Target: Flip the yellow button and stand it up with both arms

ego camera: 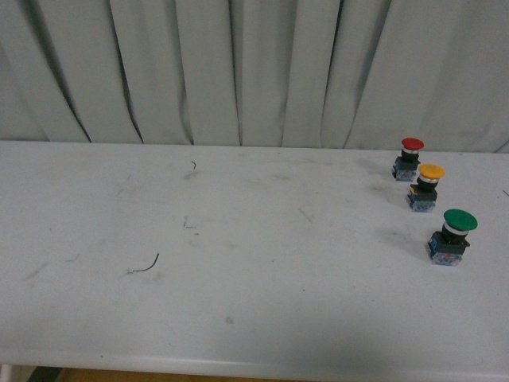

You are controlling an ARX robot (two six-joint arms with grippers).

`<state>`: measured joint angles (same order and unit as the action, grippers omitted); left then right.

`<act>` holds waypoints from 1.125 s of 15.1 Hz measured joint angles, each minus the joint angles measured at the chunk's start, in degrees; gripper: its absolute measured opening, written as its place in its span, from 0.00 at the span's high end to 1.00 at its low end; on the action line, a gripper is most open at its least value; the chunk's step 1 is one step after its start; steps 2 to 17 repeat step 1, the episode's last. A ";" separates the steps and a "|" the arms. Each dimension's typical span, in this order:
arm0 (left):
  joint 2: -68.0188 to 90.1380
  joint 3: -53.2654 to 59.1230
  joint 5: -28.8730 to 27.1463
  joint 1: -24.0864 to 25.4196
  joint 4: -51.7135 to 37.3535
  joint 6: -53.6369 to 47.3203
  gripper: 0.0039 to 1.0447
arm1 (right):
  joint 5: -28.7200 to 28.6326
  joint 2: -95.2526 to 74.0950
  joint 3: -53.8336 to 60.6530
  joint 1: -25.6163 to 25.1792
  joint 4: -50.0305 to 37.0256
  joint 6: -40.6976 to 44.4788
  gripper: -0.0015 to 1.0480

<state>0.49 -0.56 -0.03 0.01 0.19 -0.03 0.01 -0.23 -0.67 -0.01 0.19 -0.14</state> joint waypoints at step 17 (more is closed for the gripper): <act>0.00 0.00 0.00 0.00 0.02 0.00 0.06 | 0.00 0.00 0.00 0.00 0.00 0.00 0.06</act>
